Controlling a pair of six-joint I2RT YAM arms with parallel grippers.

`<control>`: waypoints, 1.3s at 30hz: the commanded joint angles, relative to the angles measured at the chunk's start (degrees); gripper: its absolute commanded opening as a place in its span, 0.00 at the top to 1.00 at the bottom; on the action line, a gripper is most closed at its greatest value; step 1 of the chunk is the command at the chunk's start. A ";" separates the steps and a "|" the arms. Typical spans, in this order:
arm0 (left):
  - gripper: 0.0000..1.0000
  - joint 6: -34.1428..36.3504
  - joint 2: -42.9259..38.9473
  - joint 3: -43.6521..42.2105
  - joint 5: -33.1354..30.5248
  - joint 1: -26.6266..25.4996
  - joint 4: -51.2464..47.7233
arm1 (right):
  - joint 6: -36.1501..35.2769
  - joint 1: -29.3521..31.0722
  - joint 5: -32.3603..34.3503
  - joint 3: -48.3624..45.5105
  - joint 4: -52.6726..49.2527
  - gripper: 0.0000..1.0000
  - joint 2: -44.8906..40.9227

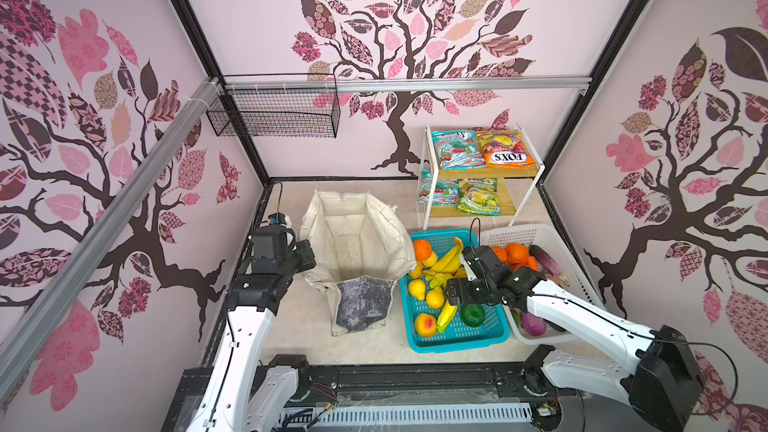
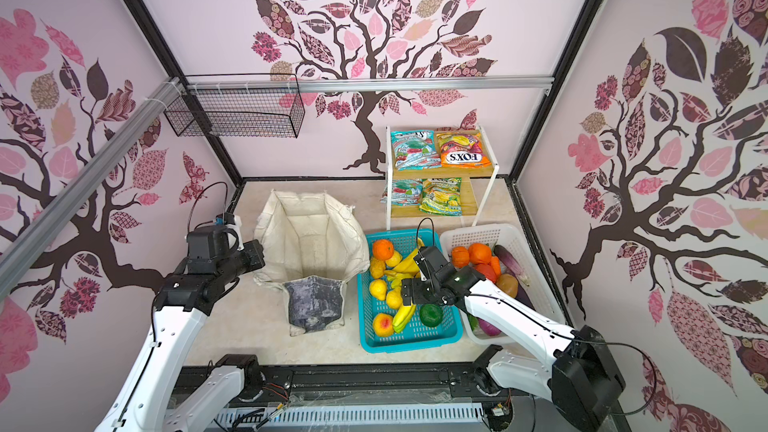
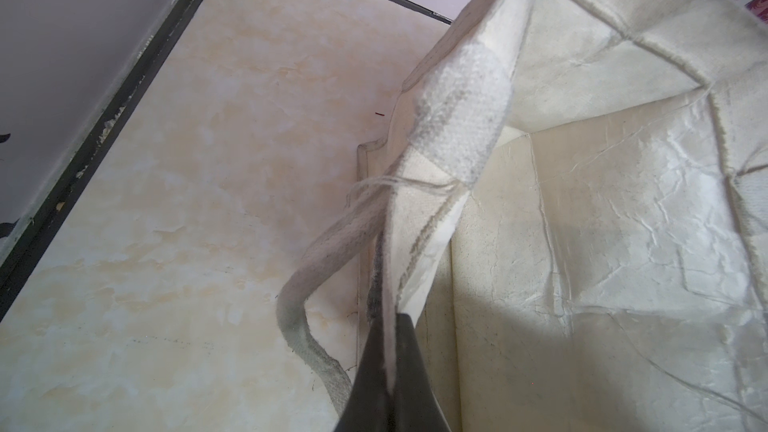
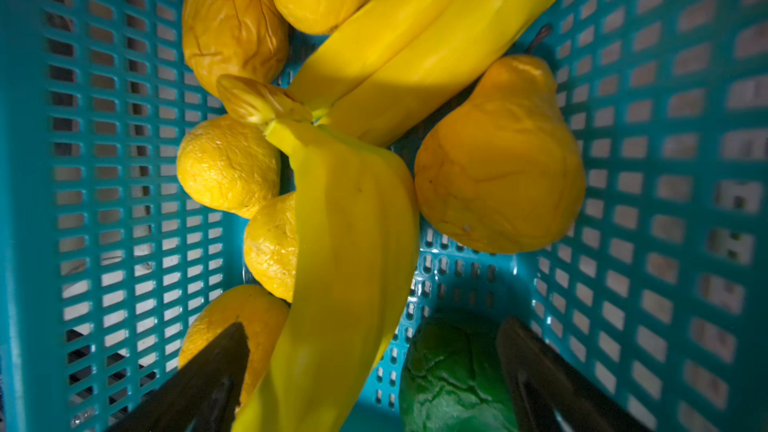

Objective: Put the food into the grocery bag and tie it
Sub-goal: 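Lower the right gripper into the teal basket and grasp the yellow banana bunch, then lift the bananas with the right gripper toward the open bag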

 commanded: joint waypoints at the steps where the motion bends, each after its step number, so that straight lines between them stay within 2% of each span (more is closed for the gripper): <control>1: 1.00 0.62 -0.58 -1.59 0.88 0.07 0.74 | 0.89 0.49 -0.40 -0.05 0.59 0.04 1.61; 5: 1.00 0.84 -0.60 -1.60 0.97 0.06 0.71 | 1.37 0.79 -2.09 -1.12 3.42 0.06 2.75; 8: 1.00 1.04 -0.61 -1.59 0.97 0.07 0.67 | 1.55 0.78 -2.63 -1.78 5.16 0.10 2.89; 10: 1.00 1.04 -0.58 -1.68 1.05 0.08 0.72 | 1.64 0.79 -2.41 -2.12 5.79 0.17 2.87; 14: 1.00 1.12 -0.58 -1.62 1.08 0.07 0.63 | 2.32 0.74 -2.10 -2.34 6.26 0.39 2.92; 25: 1.00 1.74 -0.70 -1.58 1.32 0.11 0.63 | 3.12 0.78 -0.34 -3.11 7.61 0.65 0.79; 29: 1.00 1.74 -0.94 -1.67 1.40 0.08 0.63 | 3.65 0.79 0.00 -2.93 7.79 0.69 -1.54; 39: 1.00 1.83 -1.09 -1.75 1.75 0.08 0.62 | 3.66 0.80 4.76 -1.86 5.79 0.69 -7.77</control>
